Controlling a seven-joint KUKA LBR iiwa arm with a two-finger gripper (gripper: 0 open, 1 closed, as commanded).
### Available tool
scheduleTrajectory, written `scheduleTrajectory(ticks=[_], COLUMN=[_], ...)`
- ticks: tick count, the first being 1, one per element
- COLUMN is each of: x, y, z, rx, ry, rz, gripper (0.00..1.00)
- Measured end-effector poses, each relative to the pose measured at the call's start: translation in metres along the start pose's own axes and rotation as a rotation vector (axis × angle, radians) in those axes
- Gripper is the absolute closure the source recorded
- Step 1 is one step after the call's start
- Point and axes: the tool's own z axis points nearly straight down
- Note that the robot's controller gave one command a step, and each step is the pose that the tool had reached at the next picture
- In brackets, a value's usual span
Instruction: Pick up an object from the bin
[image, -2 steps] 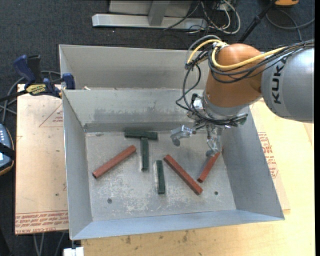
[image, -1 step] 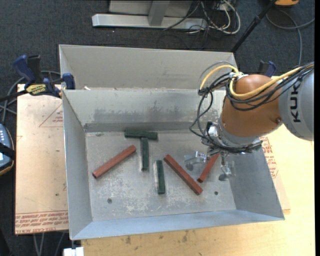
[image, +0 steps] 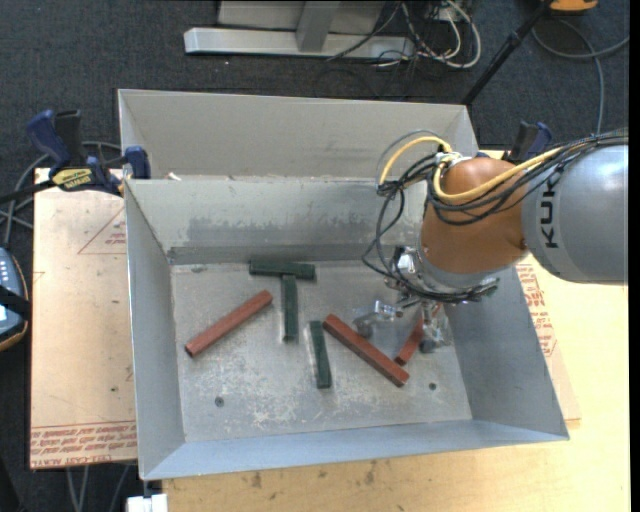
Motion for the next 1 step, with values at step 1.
scheduleTrajectory(ticks=[1], x=[0.0006], y=[0.0009], z=[-0.0027], rx=[-0.001], ry=[0.002], rz=[-0.001], gripper=[1.0])
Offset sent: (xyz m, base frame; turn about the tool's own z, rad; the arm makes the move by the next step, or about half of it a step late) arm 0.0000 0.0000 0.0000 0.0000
